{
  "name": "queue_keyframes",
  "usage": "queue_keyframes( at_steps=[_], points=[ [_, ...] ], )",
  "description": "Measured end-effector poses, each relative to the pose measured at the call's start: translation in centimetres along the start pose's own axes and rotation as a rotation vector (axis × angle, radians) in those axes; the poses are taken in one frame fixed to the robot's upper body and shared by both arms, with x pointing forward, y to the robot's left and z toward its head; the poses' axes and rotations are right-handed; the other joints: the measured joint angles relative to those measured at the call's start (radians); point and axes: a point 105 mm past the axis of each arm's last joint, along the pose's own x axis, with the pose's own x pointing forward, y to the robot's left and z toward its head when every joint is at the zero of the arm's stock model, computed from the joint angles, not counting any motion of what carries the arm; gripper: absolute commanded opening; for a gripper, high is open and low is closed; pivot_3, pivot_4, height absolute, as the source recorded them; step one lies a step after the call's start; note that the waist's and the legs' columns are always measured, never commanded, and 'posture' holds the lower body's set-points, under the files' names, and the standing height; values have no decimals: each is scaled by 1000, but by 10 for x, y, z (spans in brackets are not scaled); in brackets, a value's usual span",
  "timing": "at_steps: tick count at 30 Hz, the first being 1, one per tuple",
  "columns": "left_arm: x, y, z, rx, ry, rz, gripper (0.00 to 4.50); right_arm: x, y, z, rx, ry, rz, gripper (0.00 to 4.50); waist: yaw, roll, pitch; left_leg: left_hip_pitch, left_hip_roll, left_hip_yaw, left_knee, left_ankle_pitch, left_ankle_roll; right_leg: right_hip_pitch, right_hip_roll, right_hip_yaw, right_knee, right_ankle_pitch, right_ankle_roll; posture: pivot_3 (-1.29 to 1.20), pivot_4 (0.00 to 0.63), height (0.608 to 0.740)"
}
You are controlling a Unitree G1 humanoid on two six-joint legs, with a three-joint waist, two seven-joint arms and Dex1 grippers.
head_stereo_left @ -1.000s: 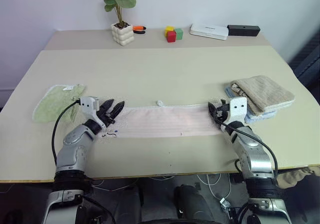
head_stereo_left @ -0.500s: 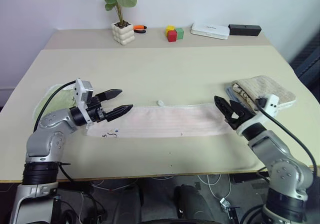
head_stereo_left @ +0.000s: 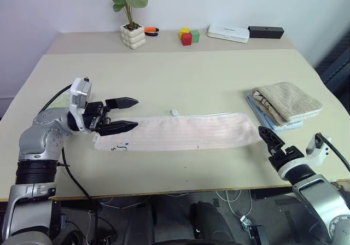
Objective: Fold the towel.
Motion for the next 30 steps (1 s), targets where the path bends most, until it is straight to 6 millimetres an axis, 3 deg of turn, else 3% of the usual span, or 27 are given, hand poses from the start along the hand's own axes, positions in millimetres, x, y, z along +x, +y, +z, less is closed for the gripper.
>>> queue_keyframes(
  at_steps=[8, 24, 27, 30],
  points=[
    [2, -1, -1, -13, 2, -1, 4447, 10, -6, -16, 16, 69, -17, 4409, 3, 0, 0, -1, 0, 0, 1, 0, 0, -1, 0, 0, 0, 0, 0, 0, 150, 740],
    [-3, -8, 1, -6, -14, 28, 4447, 31, -4, -12, -39, 52, 13, 4409, 2, 0, 0, -2, 0, 0, 1, 0, 0, -1, 0, 0, 0, 0, 0, 0, 150, 740],
    [-4, -9, 2, -4, -18, 33, 4500, 36, -5, -14, -43, 56, 7, 3555, 0, 0, 0, -1, 0, 0, 1, 0, 0, -1, 0, 0, 0, 0, 0, 0, 150, 740],
    [-6, -9, 3, 4, -12, 43, 4500, 39, -13, -14, -43, 56, -23, 2048, -1, 0, 0, -1, 0, 0, 1, 0, 0, -1, 0, 0, 0, 0, 0, 0, 150, 740]
  ],
)
